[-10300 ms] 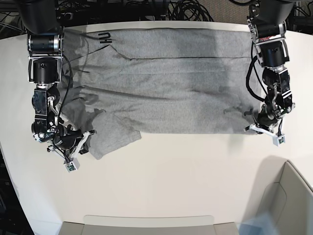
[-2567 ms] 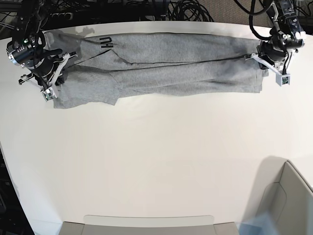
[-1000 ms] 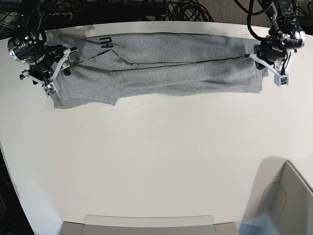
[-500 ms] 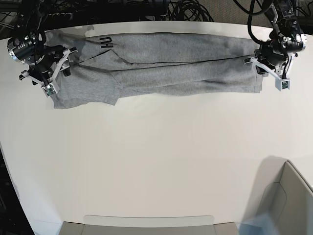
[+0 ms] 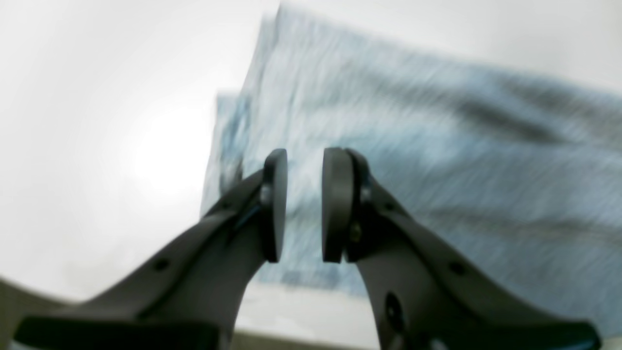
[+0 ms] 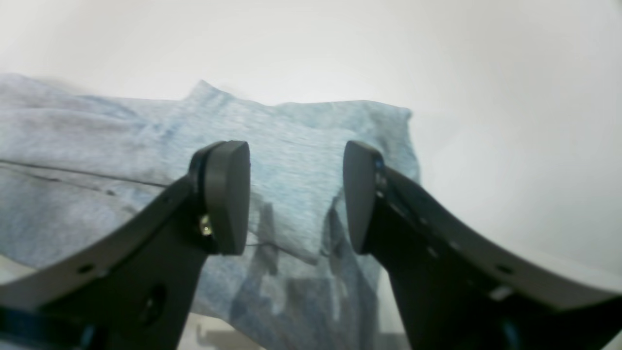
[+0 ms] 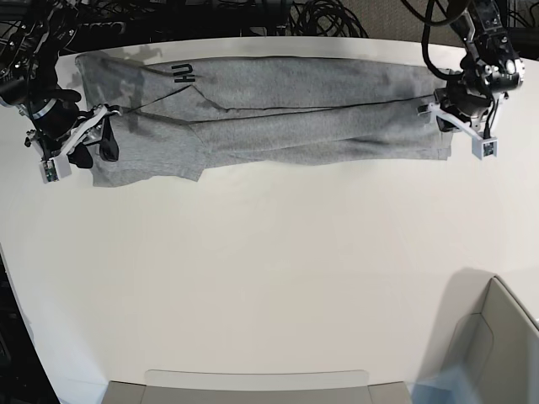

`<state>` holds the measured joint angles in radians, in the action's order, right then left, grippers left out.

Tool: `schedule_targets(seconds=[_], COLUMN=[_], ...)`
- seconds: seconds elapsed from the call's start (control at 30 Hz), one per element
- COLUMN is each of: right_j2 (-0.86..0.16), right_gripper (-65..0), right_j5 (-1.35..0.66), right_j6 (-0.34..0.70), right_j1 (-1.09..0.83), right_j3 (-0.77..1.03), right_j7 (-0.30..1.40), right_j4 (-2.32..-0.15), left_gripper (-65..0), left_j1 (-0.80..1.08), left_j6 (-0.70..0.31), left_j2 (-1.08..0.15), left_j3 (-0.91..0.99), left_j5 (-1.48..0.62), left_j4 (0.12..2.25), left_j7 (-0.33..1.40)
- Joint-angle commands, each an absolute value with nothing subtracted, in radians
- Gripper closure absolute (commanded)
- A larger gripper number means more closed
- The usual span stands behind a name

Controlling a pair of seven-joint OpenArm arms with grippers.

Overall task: Fold the T-shirt properly
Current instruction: 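Lower the folded edges onto the shirt and open both grippers, then regrasp the folded shirt's ends with both grippers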

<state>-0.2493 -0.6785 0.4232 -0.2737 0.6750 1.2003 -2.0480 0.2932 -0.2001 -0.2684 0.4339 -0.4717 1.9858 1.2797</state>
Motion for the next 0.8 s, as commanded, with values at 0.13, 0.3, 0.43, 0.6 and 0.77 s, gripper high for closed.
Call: schedule_targets(seconds=[0.13, 0.3, 0.43, 0.6, 0.77], right_j2=[-0.254, -0.254, -0.254, -0.242, -0.242], right_gripper=[-30.8, -30.8, -30.8, -30.8, -30.8], right_j5=[-0.700, -0.697, -0.697, -0.697, -0.699], right_j6=[0.427, 0.427, 0.426, 0.426, 0.426], right_j1=[-0.260, -0.263, -0.265, -0.265, -0.265], right_j3=[0.680, 0.685, 0.680, 0.680, 0.680], right_j7=[1.181, 1.181, 1.181, 1.181, 1.181], right_j4=[-2.064, -2.064, -2.064, -2.064, -2.064], left_gripper=[-13.9, -13.9, -13.9, -13.9, -13.9], left_j1=[0.240, 0.234, 0.236, 0.237, 0.243], left_j6=[-0.197, -0.197, -0.197, -0.197, -0.197], left_j2=[-0.265, -0.166, -0.165, -0.166, -0.166], left_j3=[0.483, 0.611, 0.659, 0.665, 0.657], left_j5=[-0.476, -0.568, -0.677, -0.684, -0.687], left_j4=[2.028, 2.026, 2.022, 2.022, 2.022], left_j7=[1.265, 1.271, 1.274, 1.274, 1.274])
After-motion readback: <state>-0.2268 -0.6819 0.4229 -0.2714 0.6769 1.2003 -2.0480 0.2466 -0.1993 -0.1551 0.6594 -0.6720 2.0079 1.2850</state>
